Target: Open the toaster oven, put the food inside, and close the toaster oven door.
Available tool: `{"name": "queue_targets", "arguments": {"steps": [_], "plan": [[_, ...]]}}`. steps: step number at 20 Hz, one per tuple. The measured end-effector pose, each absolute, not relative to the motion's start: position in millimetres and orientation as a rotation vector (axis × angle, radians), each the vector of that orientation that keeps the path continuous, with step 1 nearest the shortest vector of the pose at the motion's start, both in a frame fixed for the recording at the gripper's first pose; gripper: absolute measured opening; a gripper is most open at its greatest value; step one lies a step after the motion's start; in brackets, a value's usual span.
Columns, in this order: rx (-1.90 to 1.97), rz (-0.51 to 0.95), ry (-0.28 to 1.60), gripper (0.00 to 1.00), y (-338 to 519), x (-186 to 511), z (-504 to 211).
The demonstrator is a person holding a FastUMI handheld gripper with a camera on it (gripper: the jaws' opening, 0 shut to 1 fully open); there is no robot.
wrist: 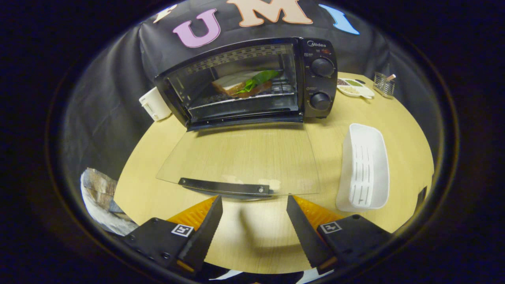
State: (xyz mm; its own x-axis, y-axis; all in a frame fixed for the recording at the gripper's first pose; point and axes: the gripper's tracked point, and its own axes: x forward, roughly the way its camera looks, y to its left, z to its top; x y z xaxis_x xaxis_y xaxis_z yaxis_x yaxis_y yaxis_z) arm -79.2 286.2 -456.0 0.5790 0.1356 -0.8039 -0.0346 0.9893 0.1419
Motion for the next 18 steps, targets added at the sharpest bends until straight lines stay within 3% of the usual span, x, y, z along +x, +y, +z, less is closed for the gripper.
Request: {"name": "queue_targets", "arguments": {"steps": [5,18], "plan": [[0.233,0.08,0.93,0.99,287.4,-71.3,-431.3],[0.292,0.055,0.671,1.0,293.1,9.3,-346.7]]}}
